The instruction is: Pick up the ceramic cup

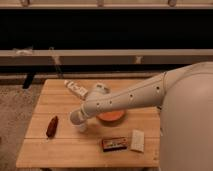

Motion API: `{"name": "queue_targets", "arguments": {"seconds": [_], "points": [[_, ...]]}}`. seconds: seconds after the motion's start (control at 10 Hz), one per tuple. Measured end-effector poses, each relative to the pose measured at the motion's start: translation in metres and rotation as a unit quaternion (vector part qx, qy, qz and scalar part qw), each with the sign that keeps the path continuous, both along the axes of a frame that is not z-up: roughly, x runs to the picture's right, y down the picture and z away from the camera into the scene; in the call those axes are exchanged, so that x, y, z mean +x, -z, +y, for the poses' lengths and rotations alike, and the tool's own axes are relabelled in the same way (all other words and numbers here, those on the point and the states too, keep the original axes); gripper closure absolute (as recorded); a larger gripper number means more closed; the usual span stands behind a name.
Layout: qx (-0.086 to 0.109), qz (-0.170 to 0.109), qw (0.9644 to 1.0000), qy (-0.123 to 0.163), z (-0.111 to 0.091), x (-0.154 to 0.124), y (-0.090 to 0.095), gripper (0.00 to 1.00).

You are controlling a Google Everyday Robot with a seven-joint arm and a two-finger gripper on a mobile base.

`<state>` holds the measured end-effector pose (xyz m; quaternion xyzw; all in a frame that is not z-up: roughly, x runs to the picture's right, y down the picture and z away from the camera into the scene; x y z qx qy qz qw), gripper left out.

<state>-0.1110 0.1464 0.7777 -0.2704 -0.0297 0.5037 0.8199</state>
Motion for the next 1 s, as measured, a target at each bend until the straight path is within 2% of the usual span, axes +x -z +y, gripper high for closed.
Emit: {"name": "queue_targets", "arguments": {"seconds": [0.2, 0.4, 0.8, 1.0], "points": [[-0.002, -0.013, 0.9999, -0.006, -0.003, -0.004, 0.011, 0.9], [0.002, -0.026, 0.9996, -0.013, -0.015, -0.006, 0.03, 1.0], [0.029, -0.056, 0.9978, -0.022, -0.048, -0.008, 0.071, 1.0], [0.036, -0.062, 0.9971, -0.025, -0.054, -0.007, 0.077, 1.0]]}}
